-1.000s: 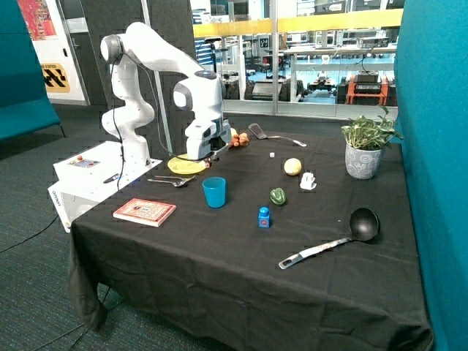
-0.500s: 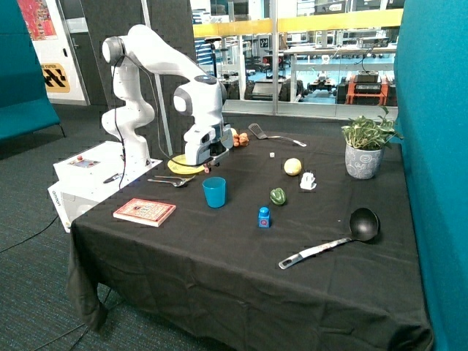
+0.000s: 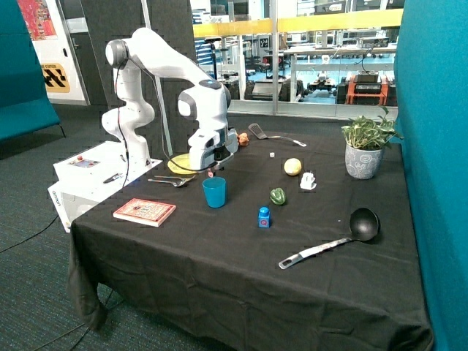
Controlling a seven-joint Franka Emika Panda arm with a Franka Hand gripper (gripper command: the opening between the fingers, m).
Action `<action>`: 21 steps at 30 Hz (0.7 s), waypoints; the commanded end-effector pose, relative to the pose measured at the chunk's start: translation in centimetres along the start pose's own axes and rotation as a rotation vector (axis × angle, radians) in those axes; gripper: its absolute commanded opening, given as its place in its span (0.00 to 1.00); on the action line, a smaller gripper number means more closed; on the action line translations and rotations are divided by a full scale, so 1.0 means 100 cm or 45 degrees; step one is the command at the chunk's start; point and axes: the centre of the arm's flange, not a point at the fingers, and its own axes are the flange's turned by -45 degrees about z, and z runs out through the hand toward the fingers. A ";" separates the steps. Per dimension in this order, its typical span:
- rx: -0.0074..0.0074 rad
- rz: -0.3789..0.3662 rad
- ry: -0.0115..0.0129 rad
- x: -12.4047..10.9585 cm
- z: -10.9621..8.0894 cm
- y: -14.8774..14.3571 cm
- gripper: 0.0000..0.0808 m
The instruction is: Set the table
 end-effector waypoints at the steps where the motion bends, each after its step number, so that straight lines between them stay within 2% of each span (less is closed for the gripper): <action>1: -0.0008 -0.007 -0.0012 0.011 0.002 -0.004 0.43; 21: -0.0008 -0.009 -0.0012 0.006 0.024 0.002 0.43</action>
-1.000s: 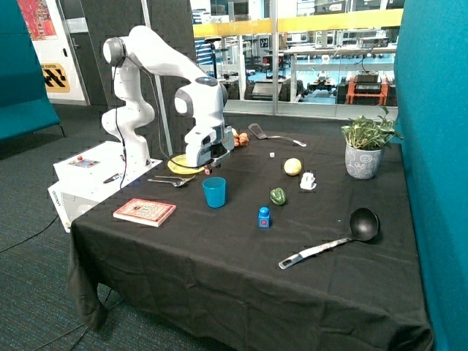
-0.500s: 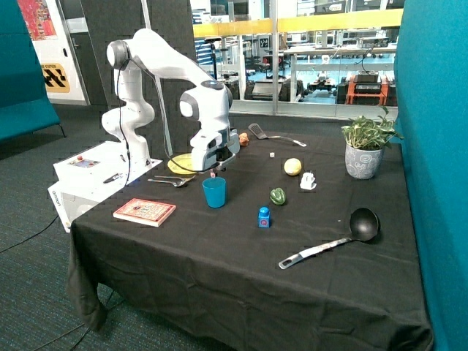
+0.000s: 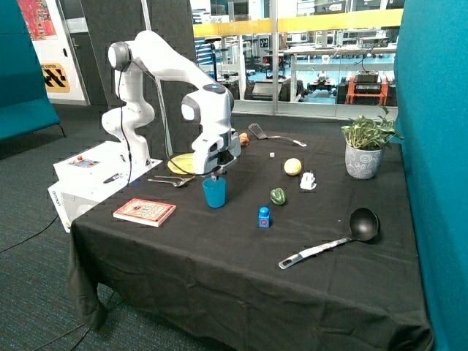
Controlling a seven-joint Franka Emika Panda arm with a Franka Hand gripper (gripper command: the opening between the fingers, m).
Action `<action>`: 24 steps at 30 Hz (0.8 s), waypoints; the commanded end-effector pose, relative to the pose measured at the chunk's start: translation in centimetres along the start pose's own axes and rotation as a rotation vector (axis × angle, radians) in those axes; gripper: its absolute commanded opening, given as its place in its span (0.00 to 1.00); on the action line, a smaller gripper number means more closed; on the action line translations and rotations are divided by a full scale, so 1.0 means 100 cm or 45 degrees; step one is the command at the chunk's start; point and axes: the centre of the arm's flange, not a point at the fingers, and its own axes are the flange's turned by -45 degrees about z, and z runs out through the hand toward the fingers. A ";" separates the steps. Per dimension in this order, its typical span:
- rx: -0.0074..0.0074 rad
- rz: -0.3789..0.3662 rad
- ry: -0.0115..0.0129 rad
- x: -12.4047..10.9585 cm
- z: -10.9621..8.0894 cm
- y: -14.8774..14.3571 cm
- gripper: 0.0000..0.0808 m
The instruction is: Set the table
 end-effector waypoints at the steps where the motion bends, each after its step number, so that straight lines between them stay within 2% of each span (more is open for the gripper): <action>1: 0.0018 -0.009 0.0095 -0.003 0.012 0.001 0.43; 12: 0.0017 -0.024 0.0095 0.000 0.020 -0.004 0.41; 18: 0.0017 -0.031 0.0095 0.001 0.023 -0.006 0.36; 21: 0.0017 -0.033 0.0095 0.002 0.023 -0.006 0.25; 24: 0.0017 -0.031 0.0095 0.002 0.024 -0.006 0.06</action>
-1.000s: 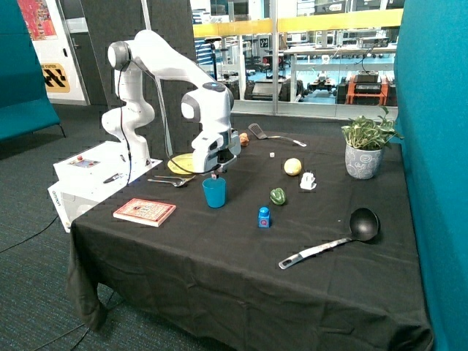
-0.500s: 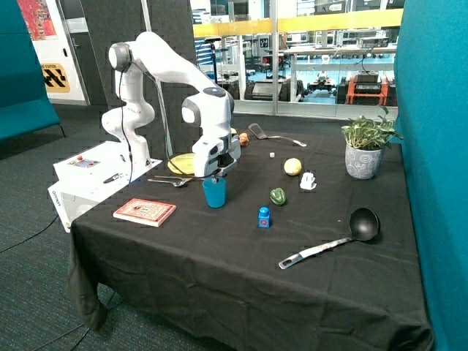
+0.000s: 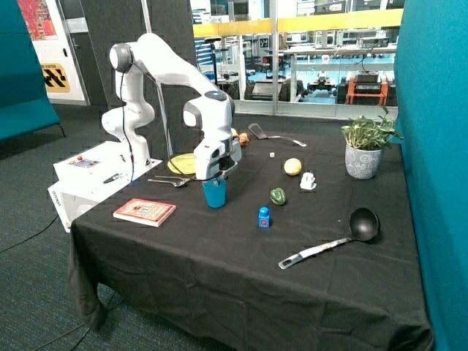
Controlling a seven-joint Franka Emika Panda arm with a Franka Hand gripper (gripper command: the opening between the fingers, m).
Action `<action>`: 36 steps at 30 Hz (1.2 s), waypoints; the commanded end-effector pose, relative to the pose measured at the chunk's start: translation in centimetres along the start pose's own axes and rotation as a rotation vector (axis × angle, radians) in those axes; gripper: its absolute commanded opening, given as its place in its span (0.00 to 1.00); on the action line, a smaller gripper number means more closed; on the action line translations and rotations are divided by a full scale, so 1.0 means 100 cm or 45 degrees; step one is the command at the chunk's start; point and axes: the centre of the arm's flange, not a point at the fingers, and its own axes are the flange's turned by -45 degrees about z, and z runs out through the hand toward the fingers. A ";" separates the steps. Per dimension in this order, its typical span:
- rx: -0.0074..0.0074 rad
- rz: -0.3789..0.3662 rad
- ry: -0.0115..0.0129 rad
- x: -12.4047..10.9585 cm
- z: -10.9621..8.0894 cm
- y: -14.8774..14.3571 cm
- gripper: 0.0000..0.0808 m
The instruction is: Set the table
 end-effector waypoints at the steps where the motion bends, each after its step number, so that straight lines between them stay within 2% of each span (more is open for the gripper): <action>1: 0.0002 -0.005 0.0013 0.001 0.004 -0.002 0.03; 6: 0.0002 0.000 0.0013 0.002 0.004 0.000 0.00; 36: 0.0002 -0.032 0.0013 -0.001 0.008 -0.008 0.00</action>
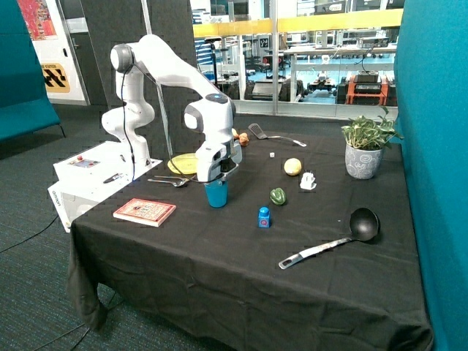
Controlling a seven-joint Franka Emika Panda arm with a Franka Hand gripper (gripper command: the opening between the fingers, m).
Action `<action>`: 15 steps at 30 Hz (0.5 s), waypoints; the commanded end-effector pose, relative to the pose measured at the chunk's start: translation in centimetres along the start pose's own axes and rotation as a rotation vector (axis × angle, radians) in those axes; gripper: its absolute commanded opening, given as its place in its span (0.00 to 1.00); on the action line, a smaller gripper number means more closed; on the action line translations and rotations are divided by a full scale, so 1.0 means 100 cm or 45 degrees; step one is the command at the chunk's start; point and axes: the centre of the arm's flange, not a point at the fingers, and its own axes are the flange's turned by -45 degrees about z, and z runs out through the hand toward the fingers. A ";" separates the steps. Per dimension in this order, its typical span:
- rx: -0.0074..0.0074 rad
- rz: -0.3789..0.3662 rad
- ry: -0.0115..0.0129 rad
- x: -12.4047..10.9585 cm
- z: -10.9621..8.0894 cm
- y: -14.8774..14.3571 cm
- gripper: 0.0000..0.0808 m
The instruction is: Set the table
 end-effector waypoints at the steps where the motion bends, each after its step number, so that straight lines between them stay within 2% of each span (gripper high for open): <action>1: -0.0015 -0.009 -0.0009 -0.002 -0.001 -0.005 0.00; 6: -0.0015 -0.012 -0.0009 -0.004 -0.007 -0.006 0.00; 15: -0.0015 -0.049 -0.0009 -0.012 -0.035 -0.016 0.00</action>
